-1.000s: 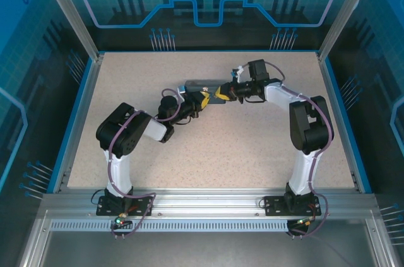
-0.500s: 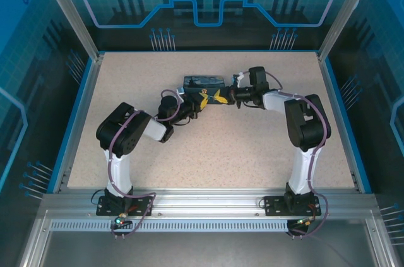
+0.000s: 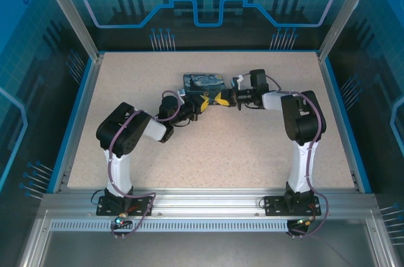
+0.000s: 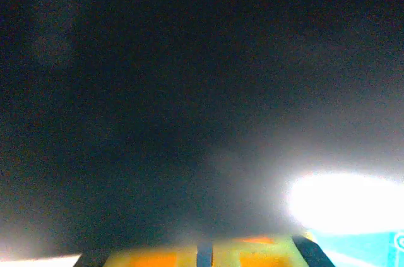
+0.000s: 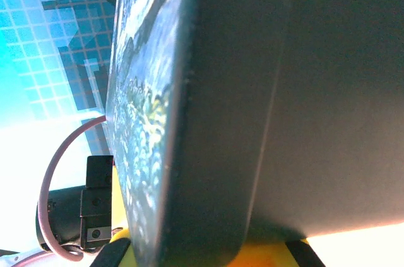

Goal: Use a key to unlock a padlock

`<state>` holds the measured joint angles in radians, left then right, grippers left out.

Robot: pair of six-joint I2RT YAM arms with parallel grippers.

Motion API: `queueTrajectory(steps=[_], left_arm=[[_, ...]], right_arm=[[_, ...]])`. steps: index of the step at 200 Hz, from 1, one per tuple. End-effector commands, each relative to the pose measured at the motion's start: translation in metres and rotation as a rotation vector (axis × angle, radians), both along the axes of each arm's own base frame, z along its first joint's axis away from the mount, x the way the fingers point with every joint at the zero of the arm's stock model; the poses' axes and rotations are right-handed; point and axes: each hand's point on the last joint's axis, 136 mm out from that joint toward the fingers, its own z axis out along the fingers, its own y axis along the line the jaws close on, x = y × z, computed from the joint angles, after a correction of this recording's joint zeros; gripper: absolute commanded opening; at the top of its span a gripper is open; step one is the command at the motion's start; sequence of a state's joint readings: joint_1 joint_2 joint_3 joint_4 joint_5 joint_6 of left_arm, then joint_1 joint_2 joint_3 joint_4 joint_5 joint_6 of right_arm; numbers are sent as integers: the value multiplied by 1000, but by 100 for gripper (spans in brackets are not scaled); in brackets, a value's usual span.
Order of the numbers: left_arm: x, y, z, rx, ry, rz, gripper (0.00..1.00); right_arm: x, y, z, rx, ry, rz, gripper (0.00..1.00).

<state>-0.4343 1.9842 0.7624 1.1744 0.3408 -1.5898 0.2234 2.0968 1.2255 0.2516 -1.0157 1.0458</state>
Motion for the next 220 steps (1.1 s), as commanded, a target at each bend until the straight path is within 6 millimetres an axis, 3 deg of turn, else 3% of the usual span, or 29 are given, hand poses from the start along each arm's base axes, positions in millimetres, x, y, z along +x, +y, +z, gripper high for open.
queueTrajectory(steps=[1, 32, 84, 132, 180, 198, 220], left_arm=[[-35, -40, 88, -133, -289, -249, 0], [-35, -39, 77, -114, -271, -236, 0], [-37, -41, 70, -89, -268, -251, 0], [-40, -41, 54, -52, -241, -258, 0], [-41, -43, 53, -43, -241, -271, 0], [-40, -43, 53, -46, -242, -268, 0], [-41, -42, 55, -50, -247, -267, 0]], right_arm=[[6, -2, -20, -58, 12, -41, 0], [0, 4, -1, -44, -12, -37, 0], [-7, 29, 33, -1, -57, -17, 0], [-3, 38, 37, 42, -28, -25, 0], [-12, 65, 52, 29, -56, 23, 0], [-14, 68, 47, 11, -55, 37, 0], [-11, 55, 32, -4, -32, 8, 0]])
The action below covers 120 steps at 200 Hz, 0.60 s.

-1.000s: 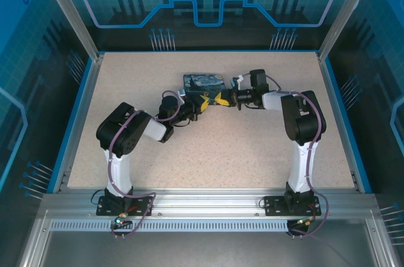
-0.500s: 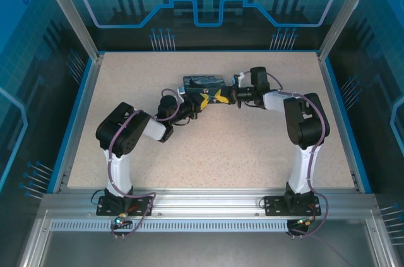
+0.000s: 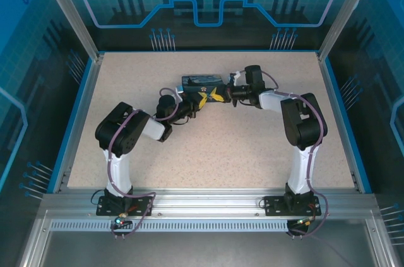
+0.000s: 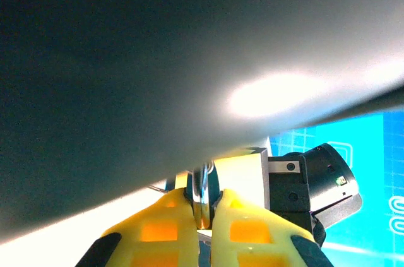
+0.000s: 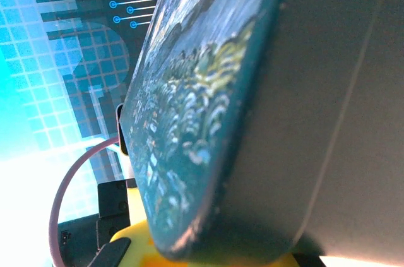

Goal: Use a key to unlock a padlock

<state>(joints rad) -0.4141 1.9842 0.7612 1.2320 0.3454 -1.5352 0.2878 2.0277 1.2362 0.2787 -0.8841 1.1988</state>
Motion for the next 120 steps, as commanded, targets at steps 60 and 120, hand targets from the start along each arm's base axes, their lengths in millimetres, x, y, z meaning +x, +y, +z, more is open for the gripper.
queueTrajectory(steps=[60, 120], left_arm=[[-43, -43, 26, -36, -105, -234, 0], [-35, -33, 3, -4, -29, -178, 0]], right_arm=[[-13, 22, 17, 6, -98, 82, 7], [-28, -1, 20, -70, -130, 69, 57]])
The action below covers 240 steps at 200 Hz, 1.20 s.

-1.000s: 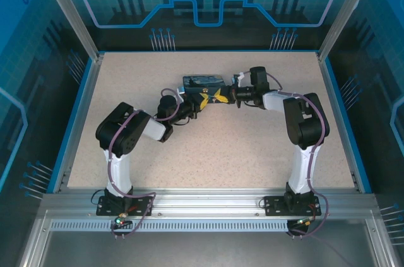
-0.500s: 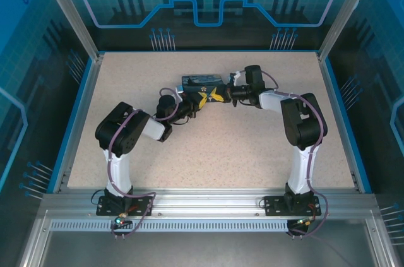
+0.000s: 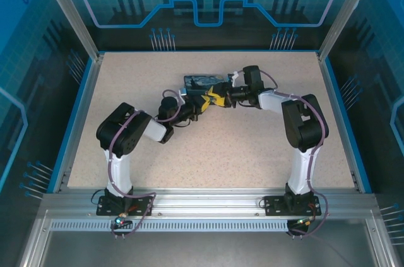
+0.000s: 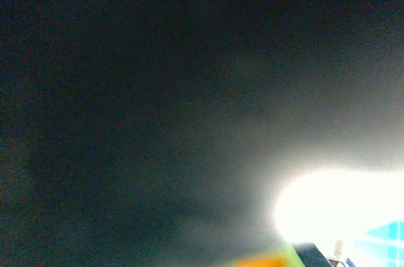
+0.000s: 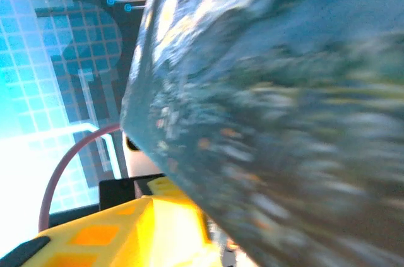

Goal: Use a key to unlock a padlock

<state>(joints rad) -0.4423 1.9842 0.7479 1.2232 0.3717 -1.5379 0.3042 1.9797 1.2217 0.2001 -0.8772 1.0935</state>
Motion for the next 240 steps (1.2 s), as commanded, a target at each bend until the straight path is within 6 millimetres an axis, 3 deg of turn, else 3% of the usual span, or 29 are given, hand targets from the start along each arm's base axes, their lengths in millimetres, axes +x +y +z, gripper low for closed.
queueTrajectory(steps=[1, 49, 84, 114, 170, 206, 240], left_arm=[[-21, -19, 10, -12, -52, -123, 0], [-17, -14, 6, -6, -37, -106, 0], [-14, -13, 4, -5, -33, -104, 0], [-11, -15, 7, -9, -32, -112, 0], [-14, -16, 6, -13, 11, -125, 0], [-15, -17, 8, -8, 29, -135, 0], [-15, -18, 9, 6, 22, -142, 0]], right_arm=[[-14, -5, 14, -34, -76, 26, 58], [-55, -34, 11, -224, -130, 74, 79], [-68, -56, 8, -386, -192, 70, 81], [-65, -67, 14, -635, -379, 118, 75], [-58, -48, 42, -888, -791, 286, 54], [-56, -43, 40, -1002, -907, 375, 47], [-46, -49, 31, -1045, -866, 359, 48]])
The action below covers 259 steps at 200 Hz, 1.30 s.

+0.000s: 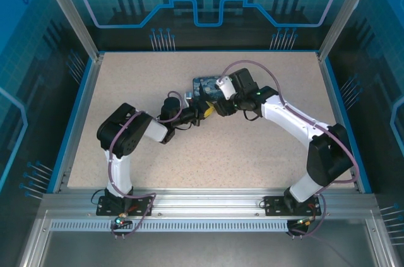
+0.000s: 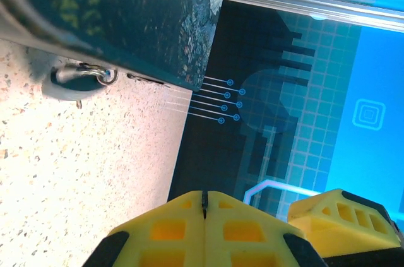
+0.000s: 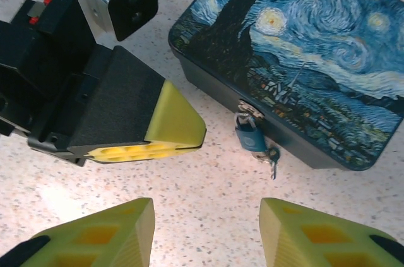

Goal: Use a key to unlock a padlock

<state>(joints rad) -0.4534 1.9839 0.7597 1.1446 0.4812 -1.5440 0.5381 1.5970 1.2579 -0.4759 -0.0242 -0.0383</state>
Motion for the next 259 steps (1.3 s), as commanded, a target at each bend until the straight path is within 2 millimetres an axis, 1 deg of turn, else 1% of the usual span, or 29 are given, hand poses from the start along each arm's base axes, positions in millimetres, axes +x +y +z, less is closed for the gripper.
queueTrajectory(steps=[1, 9, 14, 20, 34, 51, 65, 71, 82, 97, 123, 140, 165, 179, 201, 224, 242, 259], left_arm=[[3, -3, 21, -10, -49, -23, 0], [3, -3, 22, -5, -56, -28, 0], [2, -4, 21, 2, -60, -34, 0], [1, -3, 19, 16, -62, -38, 0], [-4, 0, 9, 81, -90, -47, 0], [-10, 2, -5, 192, -155, -83, 17], [-13, 5, -12, 247, -204, -102, 29], [-15, 6, -18, 270, -209, -112, 33], [-16, 4, -21, 292, -237, -131, 37], [-16, 5, -28, 330, -257, -136, 42], [-16, 4, -38, 377, -309, -147, 44], [-17, -2, -45, 432, -354, -169, 45], [-20, -12, -58, 509, -396, -197, 47], [-18, -11, -66, 537, -413, -189, 47], [-12, -8, -72, 557, -448, -156, 48], [-5, -9, -72, 573, -488, -139, 48], [3, -8, -77, 585, -497, -129, 48], [10, -7, -80, 587, -503, -117, 48]], right_arm=[[11, -7, -1, -72, -23, -13, 48], [12, -7, -3, -60, -5, -26, 49], [15, -10, -5, -59, 8, -57, 49], [18, -14, -7, -51, 31, -92, 50], [28, -21, -12, 28, 106, -182, 52], [45, -29, -22, 120, 173, -274, 53], [59, -35, -24, 195, 205, -335, 53], [65, -36, -23, 223, 219, -360, 53], [75, -40, -22, 246, 232, -398, 53], [89, -48, -26, 259, 260, -474, 53], [109, -58, -37, 283, 314, -574, 53], [120, -58, -41, 313, 342, -603, 53], [129, -57, -52, 313, 373, -633, 53], [130, -55, -59, 308, 392, -646, 52], [130, -52, -66, 318, 415, -643, 50], [128, -47, -67, 320, 422, -626, 47], [126, -44, -69, 317, 432, -621, 43], [123, -40, -71, 316, 442, -616, 42]])
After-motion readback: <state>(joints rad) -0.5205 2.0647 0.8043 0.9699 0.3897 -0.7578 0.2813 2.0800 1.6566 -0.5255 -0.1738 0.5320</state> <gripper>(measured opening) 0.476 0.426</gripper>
